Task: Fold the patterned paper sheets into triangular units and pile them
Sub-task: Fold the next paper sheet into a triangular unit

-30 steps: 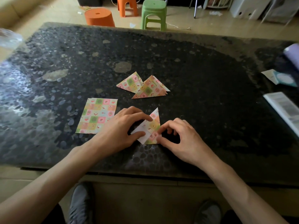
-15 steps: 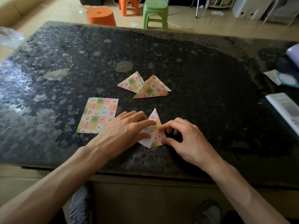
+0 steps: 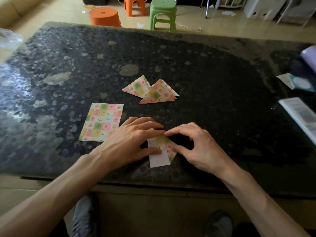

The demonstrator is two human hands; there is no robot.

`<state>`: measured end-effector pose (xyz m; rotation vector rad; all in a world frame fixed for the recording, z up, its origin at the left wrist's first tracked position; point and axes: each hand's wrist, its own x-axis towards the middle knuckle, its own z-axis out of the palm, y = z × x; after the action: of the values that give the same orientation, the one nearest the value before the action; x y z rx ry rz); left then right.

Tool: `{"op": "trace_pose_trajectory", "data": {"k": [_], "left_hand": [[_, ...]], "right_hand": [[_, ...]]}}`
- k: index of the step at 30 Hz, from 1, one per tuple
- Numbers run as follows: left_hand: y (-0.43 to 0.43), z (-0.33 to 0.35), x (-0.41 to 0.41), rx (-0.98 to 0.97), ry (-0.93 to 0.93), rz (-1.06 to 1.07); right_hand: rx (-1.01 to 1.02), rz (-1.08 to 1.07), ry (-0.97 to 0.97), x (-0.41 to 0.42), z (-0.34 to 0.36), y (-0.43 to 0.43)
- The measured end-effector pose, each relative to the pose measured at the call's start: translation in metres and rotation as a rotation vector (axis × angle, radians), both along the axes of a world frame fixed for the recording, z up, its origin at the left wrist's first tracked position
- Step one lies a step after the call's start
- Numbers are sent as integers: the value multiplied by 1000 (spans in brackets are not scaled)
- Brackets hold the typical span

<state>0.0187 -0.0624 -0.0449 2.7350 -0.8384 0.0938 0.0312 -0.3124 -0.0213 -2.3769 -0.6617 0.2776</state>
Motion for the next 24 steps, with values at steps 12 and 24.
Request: {"op": "trace_pose_trajectory", "data": {"k": [12, 24], "left_hand": [[-5, 1, -4, 21, -205, -80], [-9, -4, -6, -69, -117, 98]], "right_hand": [[-9, -20, -68, -2, -9, 1], [-45, -94, -304, -8, -20, 13]]}}
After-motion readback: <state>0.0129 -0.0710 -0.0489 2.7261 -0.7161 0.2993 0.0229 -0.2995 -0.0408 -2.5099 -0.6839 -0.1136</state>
